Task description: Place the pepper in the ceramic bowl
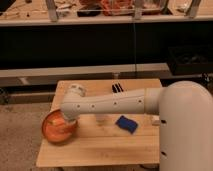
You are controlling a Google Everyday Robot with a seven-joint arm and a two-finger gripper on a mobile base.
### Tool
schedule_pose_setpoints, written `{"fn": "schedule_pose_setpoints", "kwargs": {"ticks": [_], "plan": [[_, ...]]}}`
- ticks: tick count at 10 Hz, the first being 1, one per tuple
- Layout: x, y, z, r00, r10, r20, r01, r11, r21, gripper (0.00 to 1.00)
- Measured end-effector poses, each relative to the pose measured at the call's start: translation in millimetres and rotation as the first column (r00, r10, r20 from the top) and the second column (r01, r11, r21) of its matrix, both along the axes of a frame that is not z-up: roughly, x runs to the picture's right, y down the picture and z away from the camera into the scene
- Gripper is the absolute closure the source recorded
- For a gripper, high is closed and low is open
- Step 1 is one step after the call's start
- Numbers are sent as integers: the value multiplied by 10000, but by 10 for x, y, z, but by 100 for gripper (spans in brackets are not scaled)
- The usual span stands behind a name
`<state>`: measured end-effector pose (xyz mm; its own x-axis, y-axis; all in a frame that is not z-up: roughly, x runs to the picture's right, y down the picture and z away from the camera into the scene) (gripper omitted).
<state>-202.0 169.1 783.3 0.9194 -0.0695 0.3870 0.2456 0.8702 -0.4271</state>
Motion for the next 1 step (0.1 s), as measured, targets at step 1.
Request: {"fn": "schedule_pose_setpoints", "kwargs": {"ticks": [1], "plan": [[-33,-12,9,10000,-26,38,26,10000,78,100]]}}
